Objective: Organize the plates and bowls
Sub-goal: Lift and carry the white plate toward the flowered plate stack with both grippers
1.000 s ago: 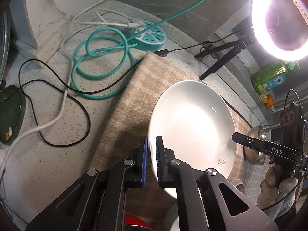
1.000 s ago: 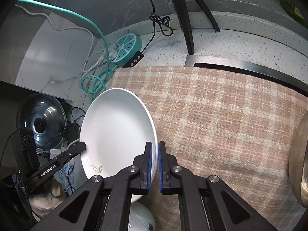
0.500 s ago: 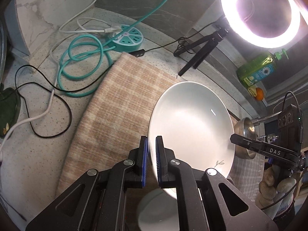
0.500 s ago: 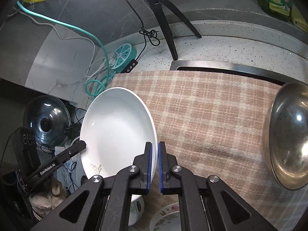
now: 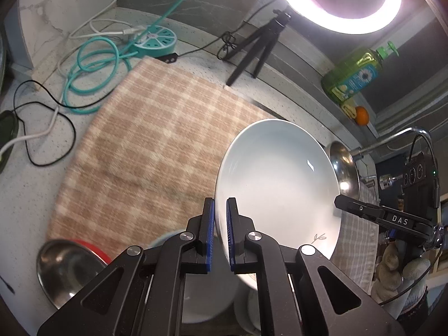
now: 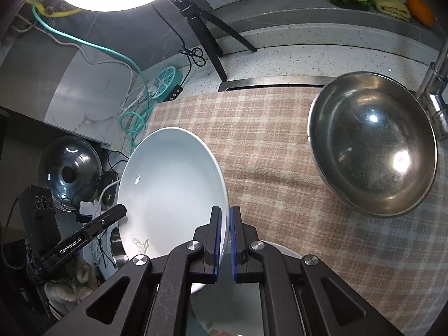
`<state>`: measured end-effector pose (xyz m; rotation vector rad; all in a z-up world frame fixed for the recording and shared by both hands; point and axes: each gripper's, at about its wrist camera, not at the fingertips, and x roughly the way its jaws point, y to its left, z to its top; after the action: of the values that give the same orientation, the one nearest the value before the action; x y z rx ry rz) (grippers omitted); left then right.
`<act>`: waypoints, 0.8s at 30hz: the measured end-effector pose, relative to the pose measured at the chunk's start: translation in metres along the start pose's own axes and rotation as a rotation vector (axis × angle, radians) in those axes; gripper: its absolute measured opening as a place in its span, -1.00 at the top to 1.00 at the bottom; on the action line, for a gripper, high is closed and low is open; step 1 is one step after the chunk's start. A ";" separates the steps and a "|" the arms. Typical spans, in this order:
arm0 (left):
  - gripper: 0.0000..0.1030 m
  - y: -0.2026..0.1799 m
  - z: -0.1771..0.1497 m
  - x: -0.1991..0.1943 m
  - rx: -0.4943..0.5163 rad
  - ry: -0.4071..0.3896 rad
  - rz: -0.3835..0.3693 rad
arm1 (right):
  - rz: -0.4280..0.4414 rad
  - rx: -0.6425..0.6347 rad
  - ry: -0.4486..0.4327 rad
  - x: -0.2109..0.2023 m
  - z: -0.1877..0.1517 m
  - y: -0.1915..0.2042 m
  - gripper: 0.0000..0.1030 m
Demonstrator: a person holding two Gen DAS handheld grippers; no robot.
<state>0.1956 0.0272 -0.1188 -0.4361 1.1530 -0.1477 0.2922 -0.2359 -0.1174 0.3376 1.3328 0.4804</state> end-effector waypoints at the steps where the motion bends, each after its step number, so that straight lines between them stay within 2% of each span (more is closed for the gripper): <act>1: 0.88 -0.003 -0.005 0.001 0.001 0.002 -0.002 | -0.001 0.002 0.000 -0.003 -0.004 -0.003 0.89; 11: 0.88 -0.026 -0.037 0.005 0.004 0.013 -0.006 | -0.003 0.019 -0.004 -0.022 -0.033 -0.030 0.89; 24: 0.88 -0.039 -0.058 0.004 0.015 0.014 -0.009 | 0.003 0.042 0.000 -0.032 -0.060 -0.045 0.89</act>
<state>0.1487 -0.0246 -0.1252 -0.4273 1.1632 -0.1677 0.2346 -0.2932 -0.1261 0.3749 1.3437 0.4555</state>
